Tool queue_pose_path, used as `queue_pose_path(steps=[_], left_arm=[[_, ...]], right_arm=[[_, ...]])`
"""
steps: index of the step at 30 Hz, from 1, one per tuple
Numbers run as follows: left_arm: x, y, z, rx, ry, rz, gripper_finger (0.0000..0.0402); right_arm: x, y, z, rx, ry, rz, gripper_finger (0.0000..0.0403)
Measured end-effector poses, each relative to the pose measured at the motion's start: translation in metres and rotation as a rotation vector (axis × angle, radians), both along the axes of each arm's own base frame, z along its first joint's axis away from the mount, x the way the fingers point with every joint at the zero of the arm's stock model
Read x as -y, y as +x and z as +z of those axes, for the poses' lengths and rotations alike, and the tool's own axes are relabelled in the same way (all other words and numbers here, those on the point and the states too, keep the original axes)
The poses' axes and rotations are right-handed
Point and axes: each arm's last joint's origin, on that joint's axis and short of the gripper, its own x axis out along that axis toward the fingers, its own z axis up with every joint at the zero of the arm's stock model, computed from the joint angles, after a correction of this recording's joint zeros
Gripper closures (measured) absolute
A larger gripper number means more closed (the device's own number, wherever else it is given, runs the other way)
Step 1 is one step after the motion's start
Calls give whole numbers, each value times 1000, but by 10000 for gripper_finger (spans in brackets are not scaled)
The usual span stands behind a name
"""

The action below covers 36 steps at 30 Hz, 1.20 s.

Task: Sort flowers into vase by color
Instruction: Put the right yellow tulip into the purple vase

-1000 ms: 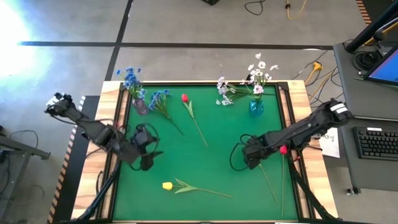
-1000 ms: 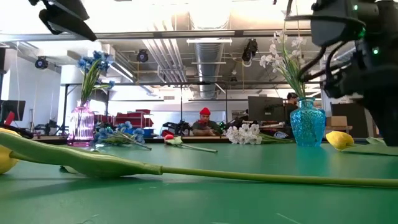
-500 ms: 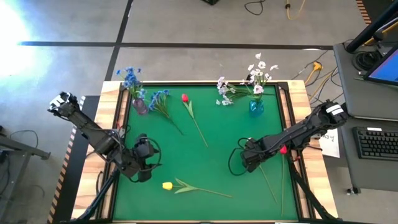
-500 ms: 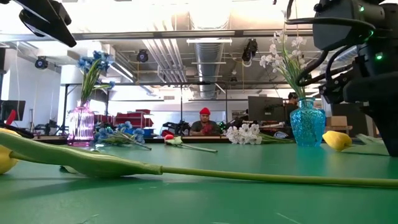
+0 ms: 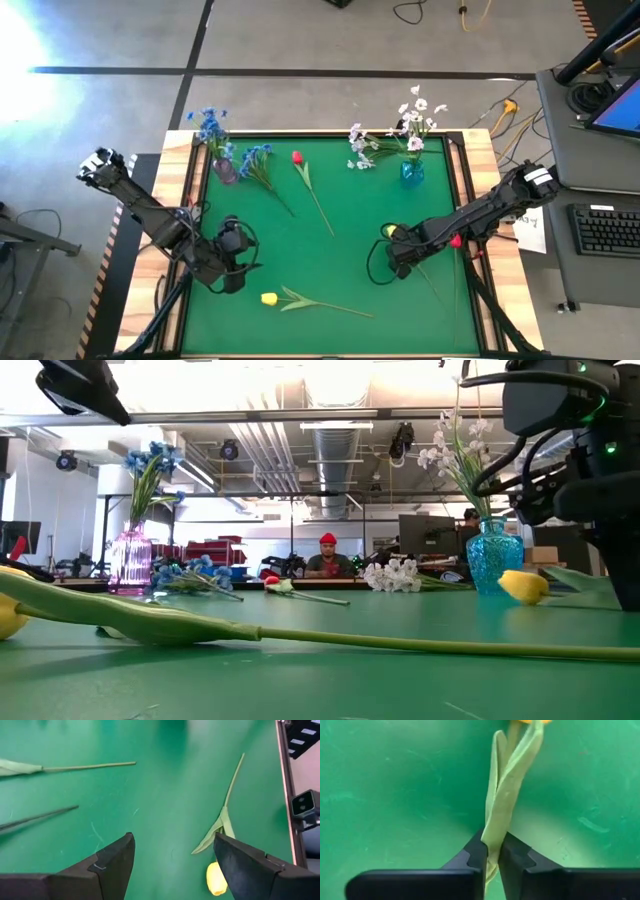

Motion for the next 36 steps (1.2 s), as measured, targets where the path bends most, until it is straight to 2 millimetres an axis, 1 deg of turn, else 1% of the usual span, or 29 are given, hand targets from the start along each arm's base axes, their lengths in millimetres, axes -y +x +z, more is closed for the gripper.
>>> queue_pose_path(steps=[2, 5, 9, 12, 15, 18, 21, 24, 27, 29, 36], left_arm=[[1, 2, 1, 28, 25, -5, 141], [4, 8, 3, 86, 75, -17, 141], [8, 18, 6, 156, 134, -62, 141], [11, 29, 6, 206, 163, -87, 141], [10, 41, 0, 245, 197, -91, 141], [4, 53, -9, 258, 229, -71, 141], [-2, 67, -15, 265, 238, -50, 141], [-2, 82, -22, 286, 235, -87, 141], [0, 97, -26, 345, 228, -144, 141], [2, 107, -29, 388, 227, -168, 141], [-7, 136, -44, 476, 233, -144, 141]], right_arm=[[0, 3, 2, 26, -24, 28, 387], [-1, 11, 8, 134, -29, 61, 391], [-6, 29, 18, 364, -11, 158, 390], [-8, 43, 30, 566, -53, 237, 390], [-10, 58, 43, 768, -131, 332, 390], [-11, 71, 58, 972, -228, 432, 390], [-13, 80, 75, 1157, -332, 539, 390], [-14, 84, 89, 1292, -431, 608, 390], [-15, 86, 99, 1384, -521, 661, 390], [-15, 87, 102, 1407, -572, 681, 390], [-15, 88, 109, 1455, -665, 716, 390]])
